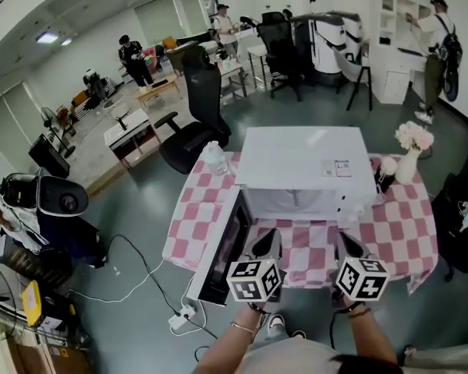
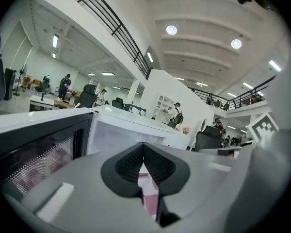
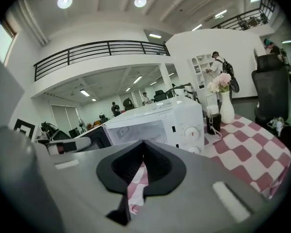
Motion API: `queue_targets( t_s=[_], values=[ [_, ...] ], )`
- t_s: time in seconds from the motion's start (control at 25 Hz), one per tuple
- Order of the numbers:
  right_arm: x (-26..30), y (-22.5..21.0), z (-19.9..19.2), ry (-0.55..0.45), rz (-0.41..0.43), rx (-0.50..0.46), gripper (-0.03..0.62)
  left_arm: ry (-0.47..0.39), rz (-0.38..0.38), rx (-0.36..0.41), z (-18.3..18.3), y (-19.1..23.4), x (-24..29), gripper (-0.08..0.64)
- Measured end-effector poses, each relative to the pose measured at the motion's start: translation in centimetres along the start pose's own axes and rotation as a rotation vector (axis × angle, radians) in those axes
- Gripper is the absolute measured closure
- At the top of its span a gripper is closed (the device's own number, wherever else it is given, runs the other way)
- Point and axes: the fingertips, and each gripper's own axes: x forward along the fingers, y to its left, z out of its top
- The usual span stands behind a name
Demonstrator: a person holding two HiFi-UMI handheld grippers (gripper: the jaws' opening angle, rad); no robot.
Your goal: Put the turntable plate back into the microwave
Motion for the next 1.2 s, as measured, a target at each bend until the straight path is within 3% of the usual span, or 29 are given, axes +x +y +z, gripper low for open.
queue_targets(
  t_s=[0.44,1.2],
  values=[
    [-1.9,-0.8,0.2,-0.033,-0.052,-0.041,0.583,-0.018,0.023,0.039,1.2,0.3,-0.3,0.560],
    [-0.3,0.0,0.5,-0.037,-0.053,-0.047,0.583,0.006,0.046,0.022,0.5,2.0,0.1,0.560]
  ],
)
